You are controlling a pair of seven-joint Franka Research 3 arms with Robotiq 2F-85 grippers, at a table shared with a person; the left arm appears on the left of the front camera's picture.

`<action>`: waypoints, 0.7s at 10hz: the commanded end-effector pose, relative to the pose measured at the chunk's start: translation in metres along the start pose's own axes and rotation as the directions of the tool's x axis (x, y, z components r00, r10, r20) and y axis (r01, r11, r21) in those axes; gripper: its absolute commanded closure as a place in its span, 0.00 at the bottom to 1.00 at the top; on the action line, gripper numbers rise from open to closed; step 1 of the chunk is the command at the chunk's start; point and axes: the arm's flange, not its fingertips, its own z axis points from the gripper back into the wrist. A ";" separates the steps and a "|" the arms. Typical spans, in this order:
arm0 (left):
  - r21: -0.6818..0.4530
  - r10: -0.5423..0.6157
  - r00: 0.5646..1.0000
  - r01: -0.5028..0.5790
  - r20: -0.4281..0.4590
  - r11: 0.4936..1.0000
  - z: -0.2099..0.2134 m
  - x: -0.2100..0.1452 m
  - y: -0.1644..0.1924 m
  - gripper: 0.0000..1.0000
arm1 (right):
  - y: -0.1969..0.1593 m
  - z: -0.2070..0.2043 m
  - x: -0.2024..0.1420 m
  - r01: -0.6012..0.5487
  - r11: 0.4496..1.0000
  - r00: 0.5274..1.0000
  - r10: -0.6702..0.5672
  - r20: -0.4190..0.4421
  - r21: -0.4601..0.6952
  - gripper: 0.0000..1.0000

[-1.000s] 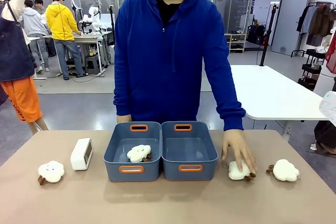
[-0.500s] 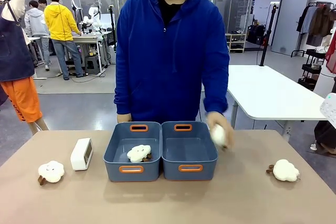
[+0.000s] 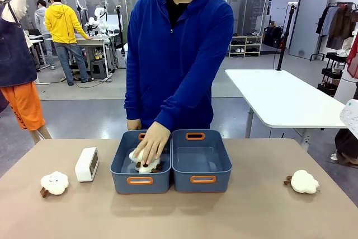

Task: Sort the digital clocks into the basket.
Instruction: Pick up the Digital clock from the table and place it into the empty Plastic storage basket.

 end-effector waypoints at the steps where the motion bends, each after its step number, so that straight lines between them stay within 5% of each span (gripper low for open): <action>1: -0.023 -0.004 1.000 0.004 0.014 1.000 0.000 0.003 0.000 0.00 | 0.004 -0.002 0.000 -0.027 1.000 0.999 0.027 0.024 -0.007 0.91; 7: -0.023 -0.004 1.000 0.004 0.014 1.000 0.000 0.003 0.000 0.00 | 0.018 -0.004 0.003 -0.087 0.996 0.996 0.087 0.013 -0.006 0.91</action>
